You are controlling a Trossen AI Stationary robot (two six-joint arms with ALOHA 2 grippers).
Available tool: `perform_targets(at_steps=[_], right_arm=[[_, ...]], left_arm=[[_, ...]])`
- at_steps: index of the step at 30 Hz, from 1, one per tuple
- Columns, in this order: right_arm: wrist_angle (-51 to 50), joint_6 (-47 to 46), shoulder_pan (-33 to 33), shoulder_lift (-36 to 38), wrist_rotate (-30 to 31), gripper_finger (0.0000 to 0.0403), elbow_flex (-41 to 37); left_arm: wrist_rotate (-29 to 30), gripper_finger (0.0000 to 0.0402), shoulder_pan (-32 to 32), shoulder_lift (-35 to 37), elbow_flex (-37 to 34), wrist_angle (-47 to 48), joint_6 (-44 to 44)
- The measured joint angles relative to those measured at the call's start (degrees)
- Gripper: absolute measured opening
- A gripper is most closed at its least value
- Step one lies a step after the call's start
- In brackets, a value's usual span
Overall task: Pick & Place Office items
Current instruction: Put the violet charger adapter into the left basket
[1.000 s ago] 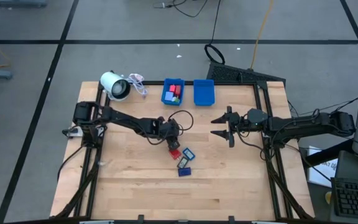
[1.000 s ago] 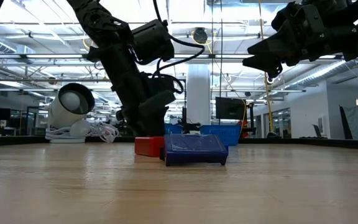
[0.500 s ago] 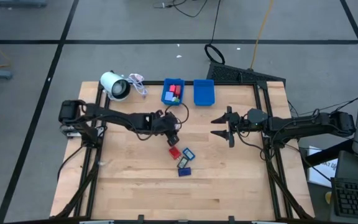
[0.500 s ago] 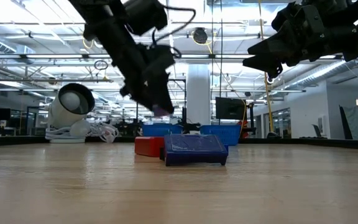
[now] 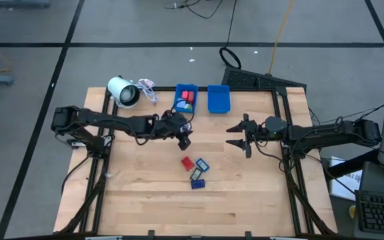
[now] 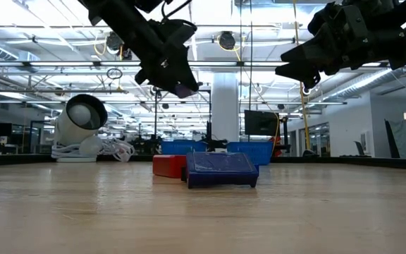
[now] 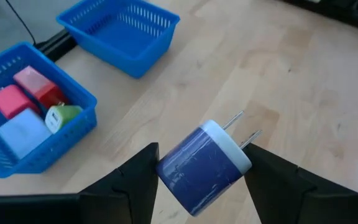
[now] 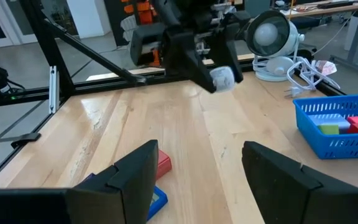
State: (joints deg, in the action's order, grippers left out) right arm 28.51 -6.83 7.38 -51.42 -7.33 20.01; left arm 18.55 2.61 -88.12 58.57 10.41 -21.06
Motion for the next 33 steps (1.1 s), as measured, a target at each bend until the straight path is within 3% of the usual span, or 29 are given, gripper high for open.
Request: perform_targets(at_steps=[11, 33], right_arm=[[-0.04, 0.00, 0.00, 0.00, -0.20, 0.0222, 0.00], [-0.04, 0.06, 0.00, 0.00, -0.19, 0.0222, 0.02]], left_arm=[[1.05, 0.0202, 3.93, -0.39, 0.02, -1.54, 1.90], [-1.35, 0.0204, 23.42, -0.39, 0.02, -11.41, 6.52]])
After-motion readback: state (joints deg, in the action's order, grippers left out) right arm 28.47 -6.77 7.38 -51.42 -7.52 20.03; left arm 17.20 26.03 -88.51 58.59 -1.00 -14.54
